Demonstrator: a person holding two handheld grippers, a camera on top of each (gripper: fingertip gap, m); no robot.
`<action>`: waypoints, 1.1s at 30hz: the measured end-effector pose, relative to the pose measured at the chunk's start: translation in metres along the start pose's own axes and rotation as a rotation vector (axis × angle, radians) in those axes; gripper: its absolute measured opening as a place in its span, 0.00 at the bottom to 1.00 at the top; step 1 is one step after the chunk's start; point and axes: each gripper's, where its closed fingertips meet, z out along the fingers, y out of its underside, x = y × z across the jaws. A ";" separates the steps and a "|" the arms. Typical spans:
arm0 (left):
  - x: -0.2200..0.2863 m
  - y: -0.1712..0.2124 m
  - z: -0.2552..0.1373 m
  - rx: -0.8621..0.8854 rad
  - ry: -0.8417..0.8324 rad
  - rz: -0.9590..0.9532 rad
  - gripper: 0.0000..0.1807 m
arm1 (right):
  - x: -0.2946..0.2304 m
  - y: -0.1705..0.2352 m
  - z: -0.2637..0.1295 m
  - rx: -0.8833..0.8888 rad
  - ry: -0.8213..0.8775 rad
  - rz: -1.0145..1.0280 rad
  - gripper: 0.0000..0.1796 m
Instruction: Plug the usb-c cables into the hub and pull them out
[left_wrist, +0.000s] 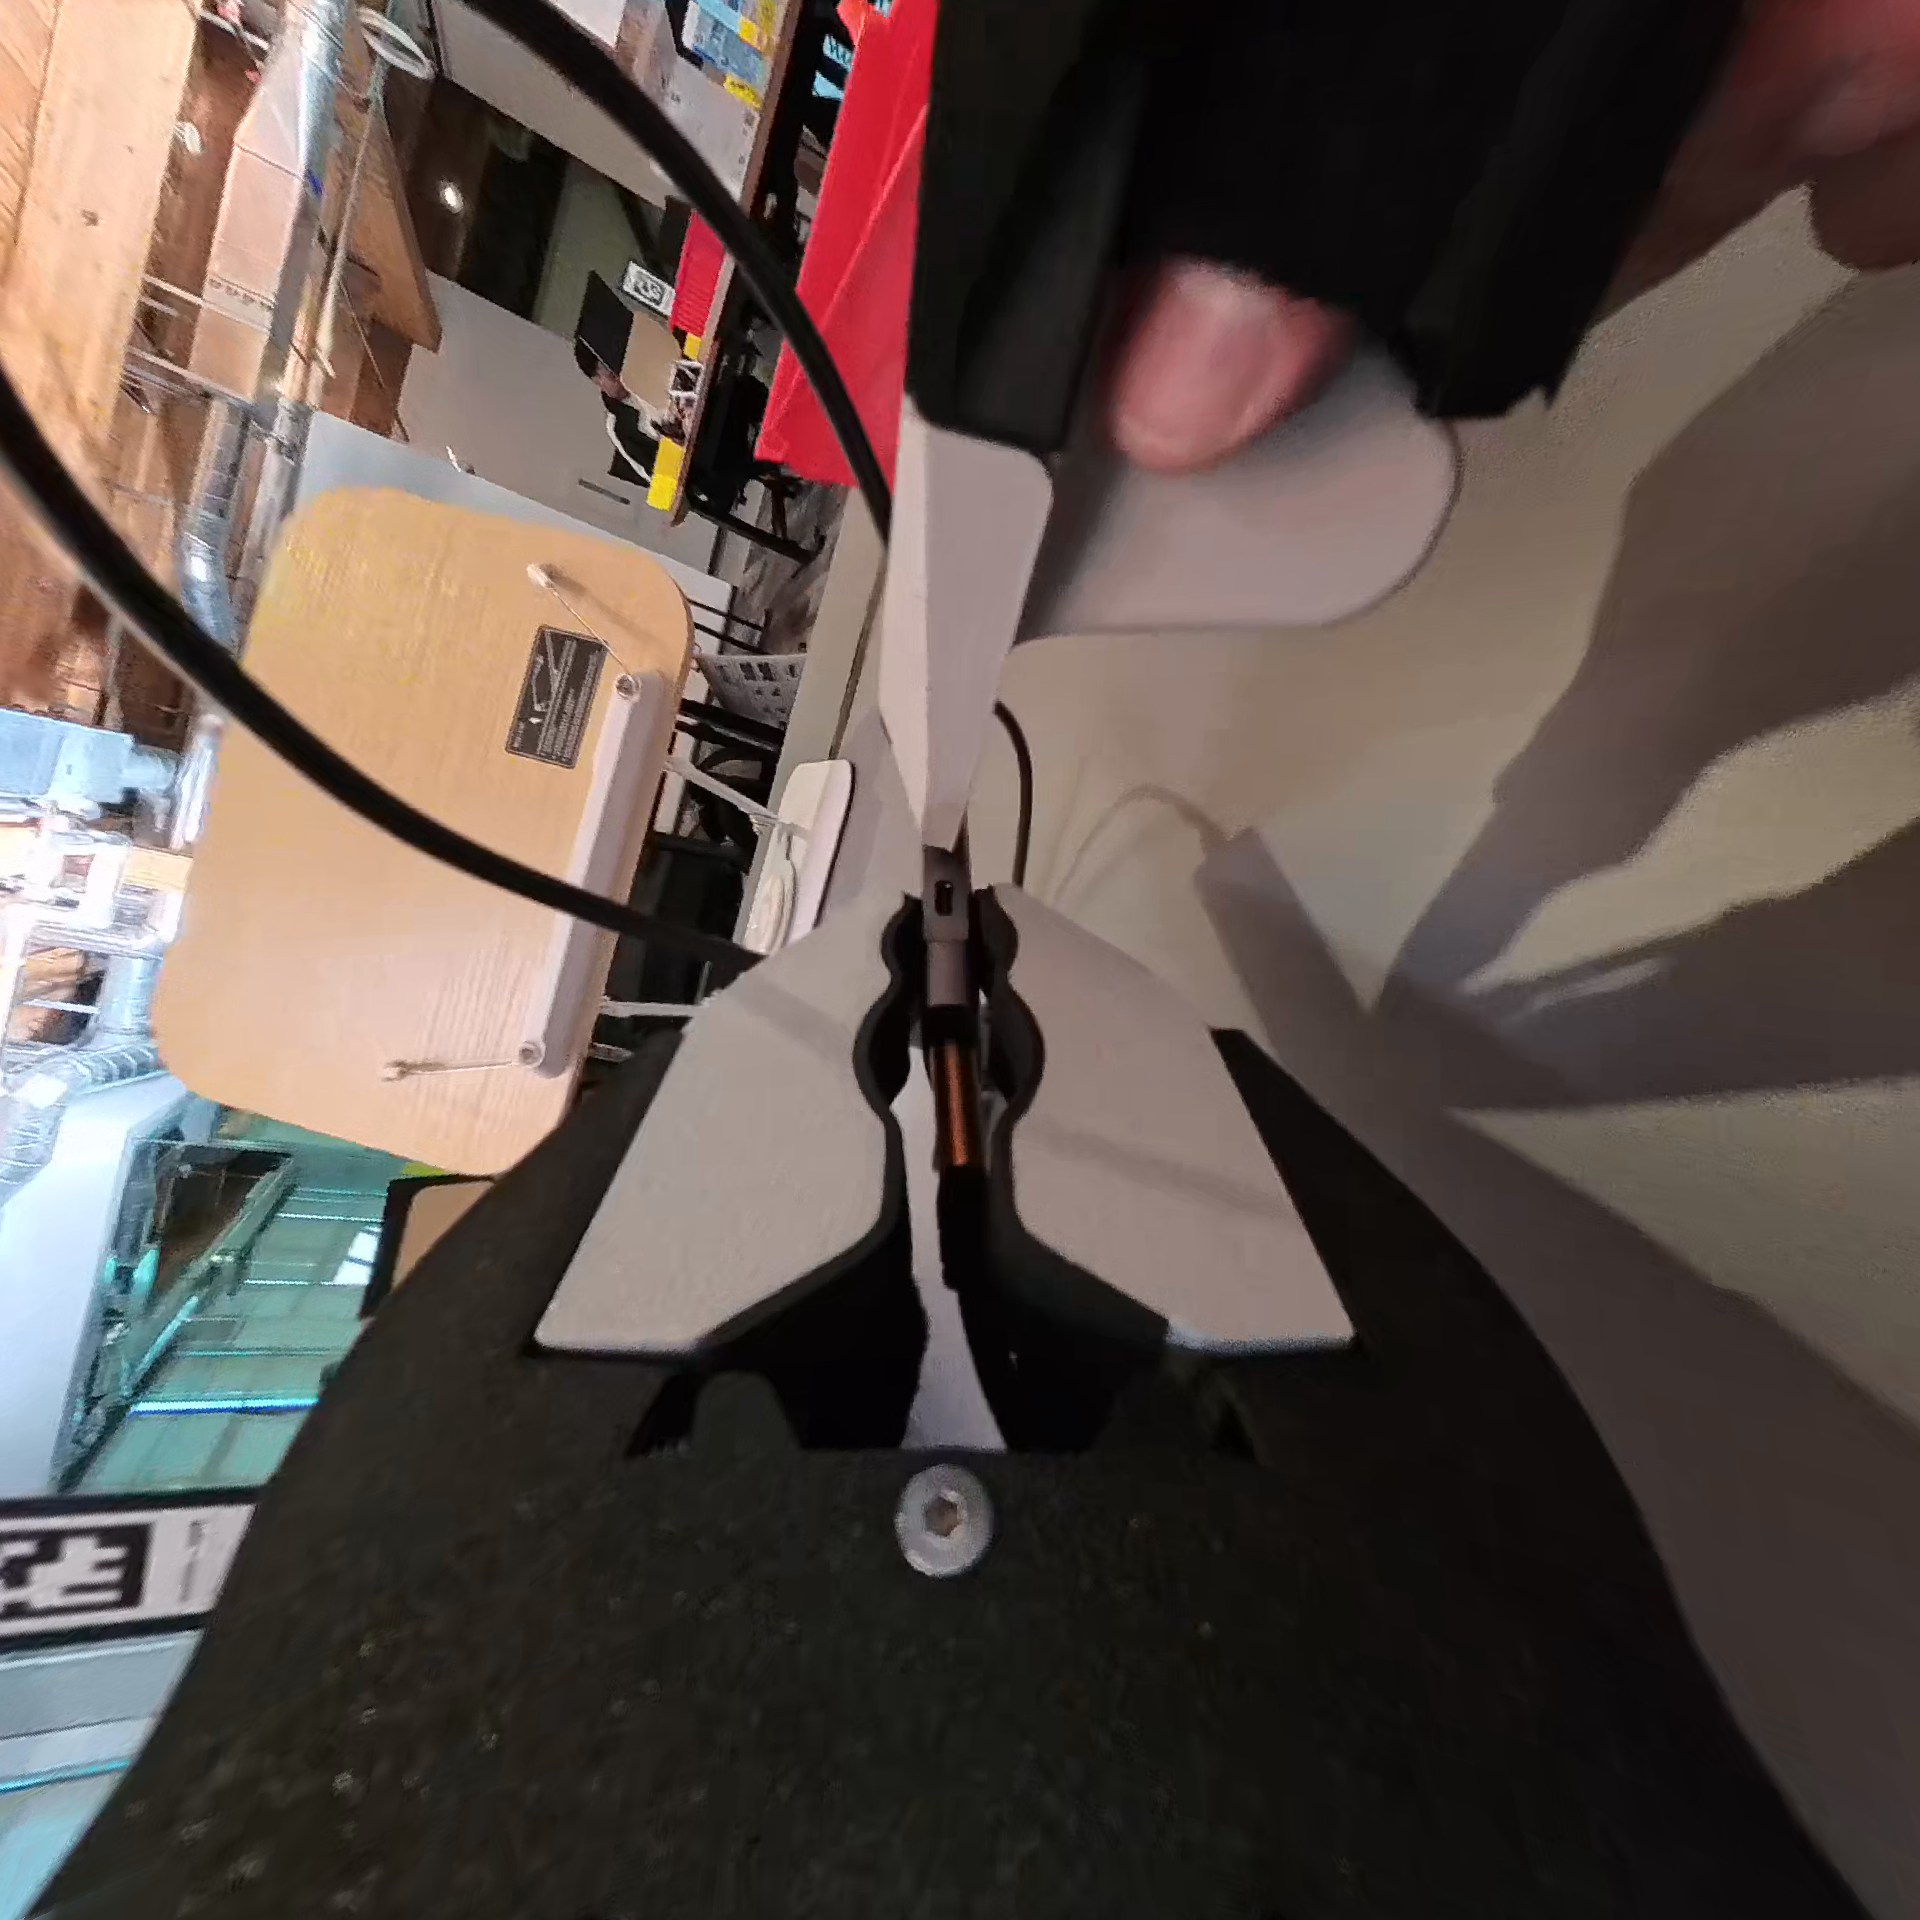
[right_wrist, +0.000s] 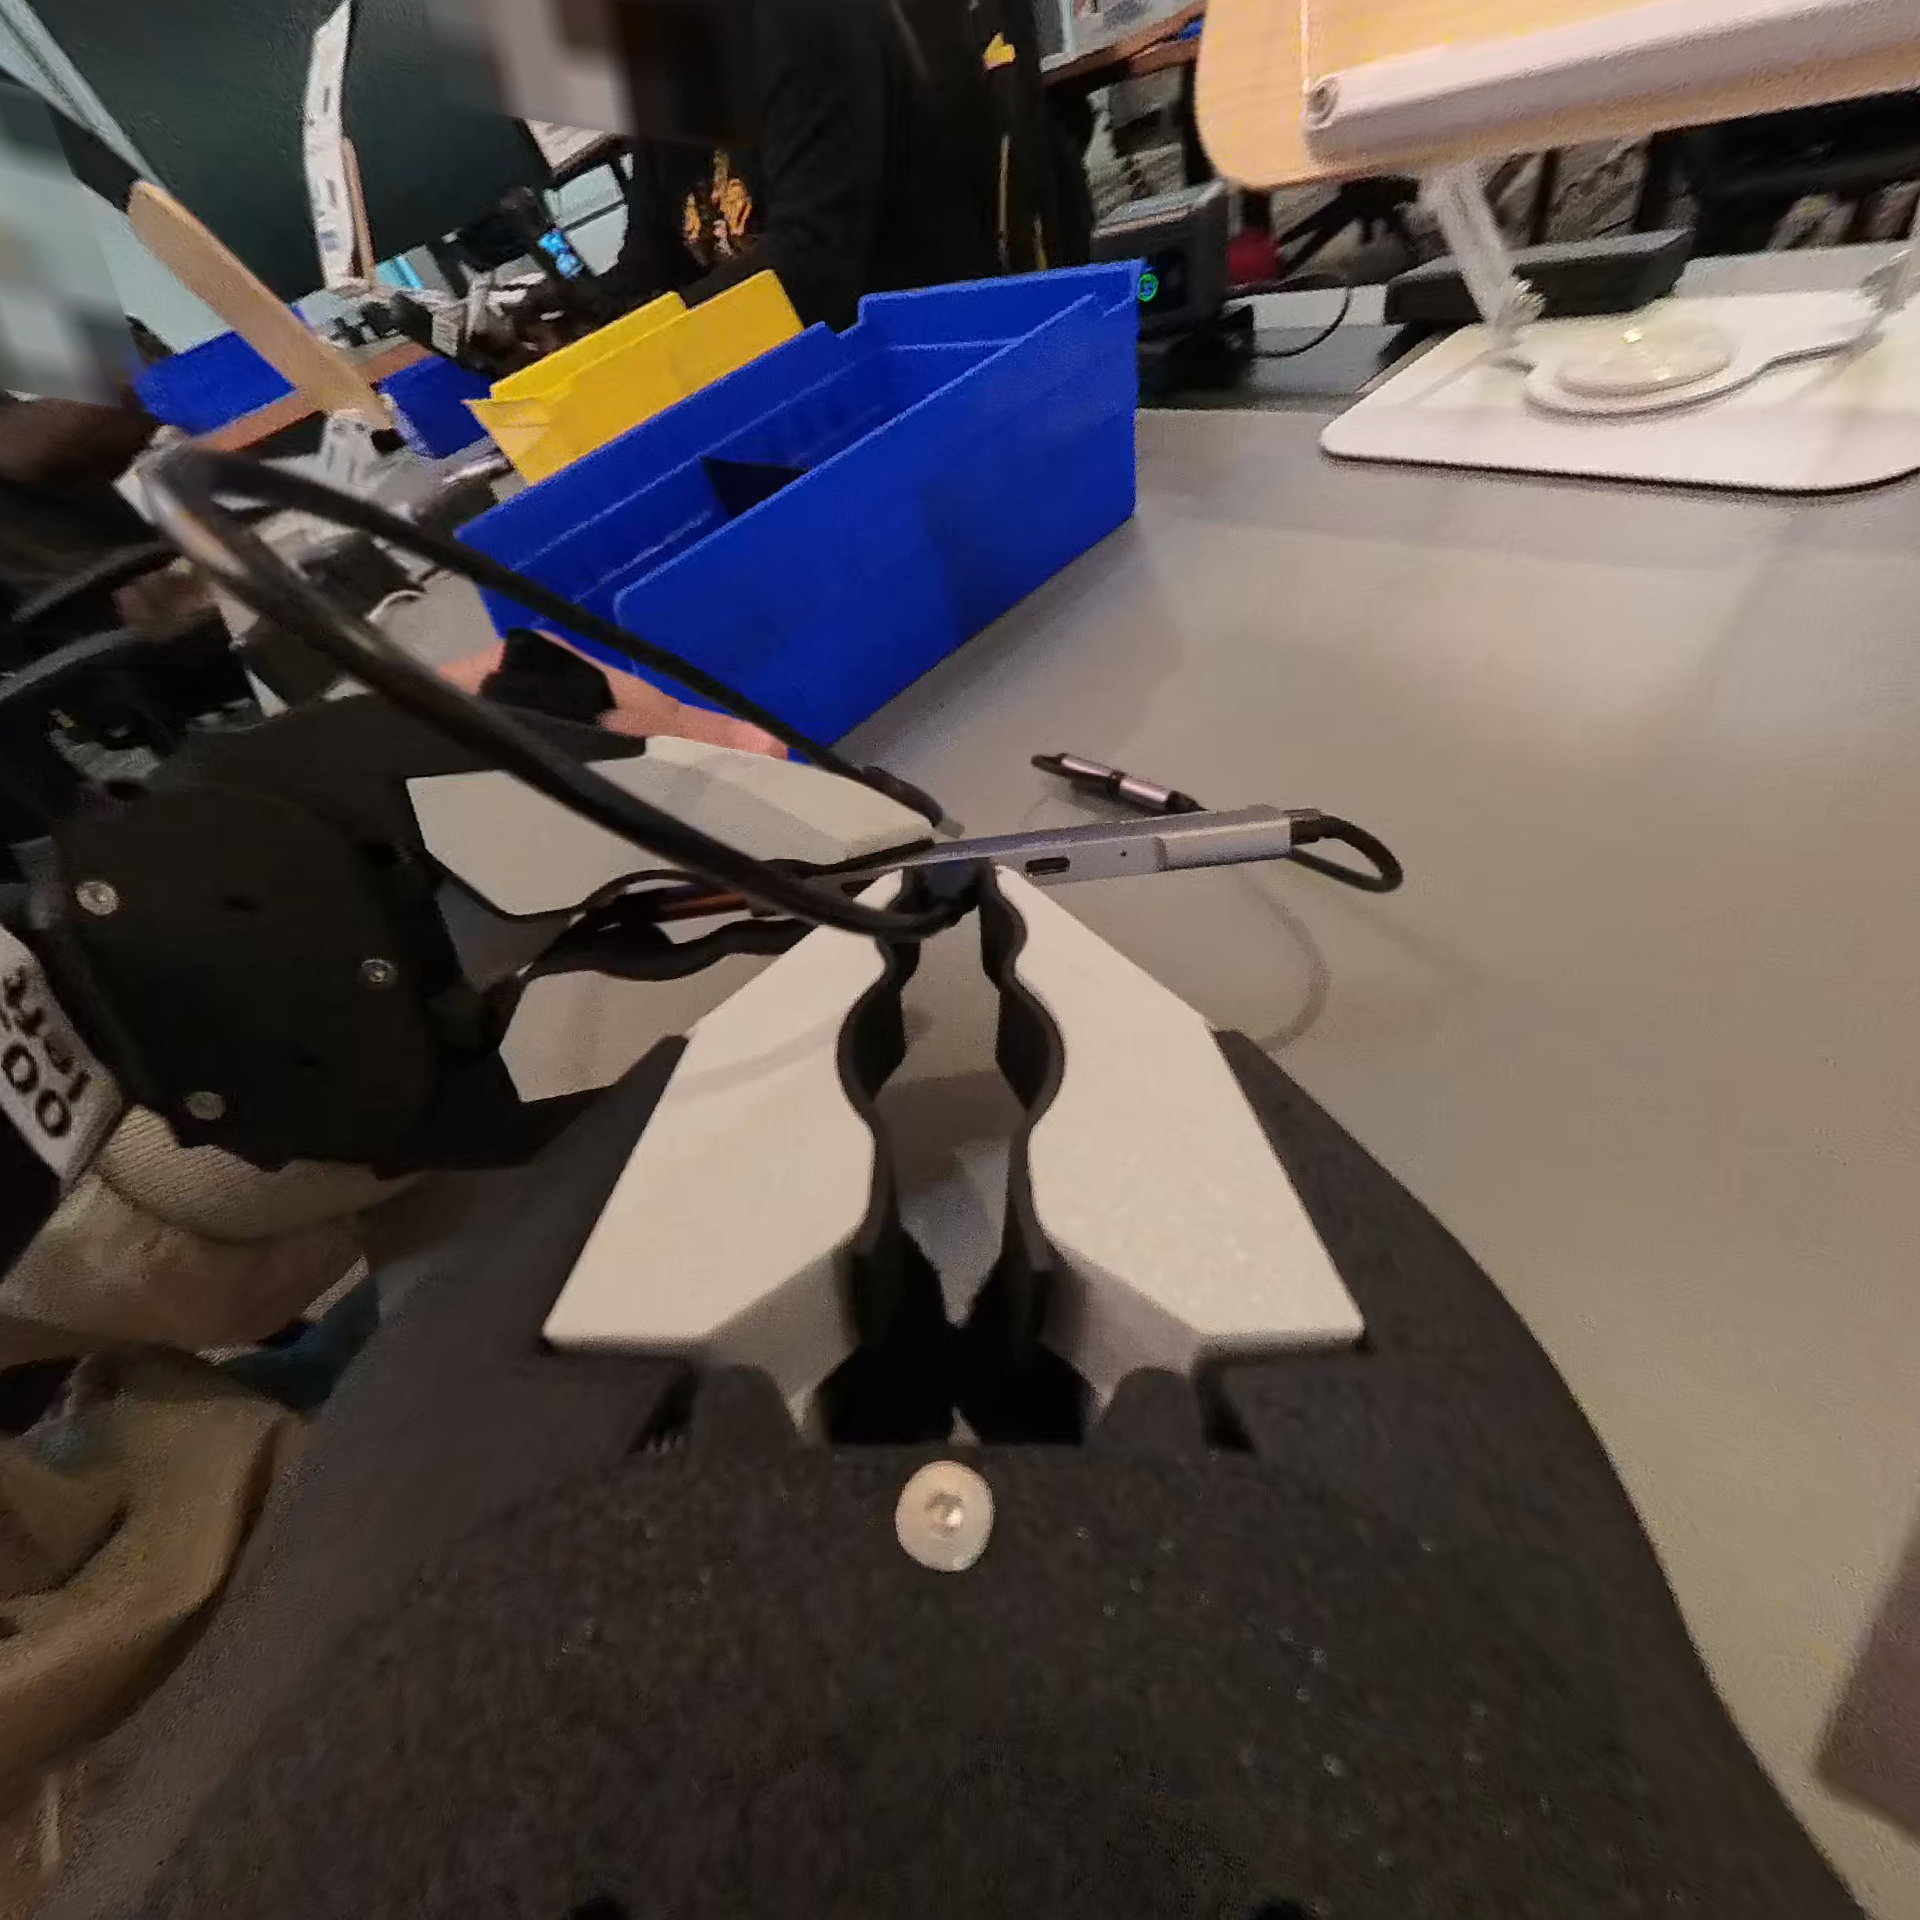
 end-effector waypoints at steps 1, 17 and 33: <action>0.000 0.002 0.004 -0.007 0.007 -0.015 0.05 | 0.003 0.001 0.003 -0.017 -0.016 0.007 0.06; -0.018 0.020 0.044 -0.099 0.017 -0.157 0.06 | 0.035 -0.015 0.026 0.005 0.120 -0.071 0.06; -0.011 0.006 0.051 -0.056 0.014 -0.109 0.05 | 0.041 -0.011 0.005 0.036 0.261 -0.095 0.06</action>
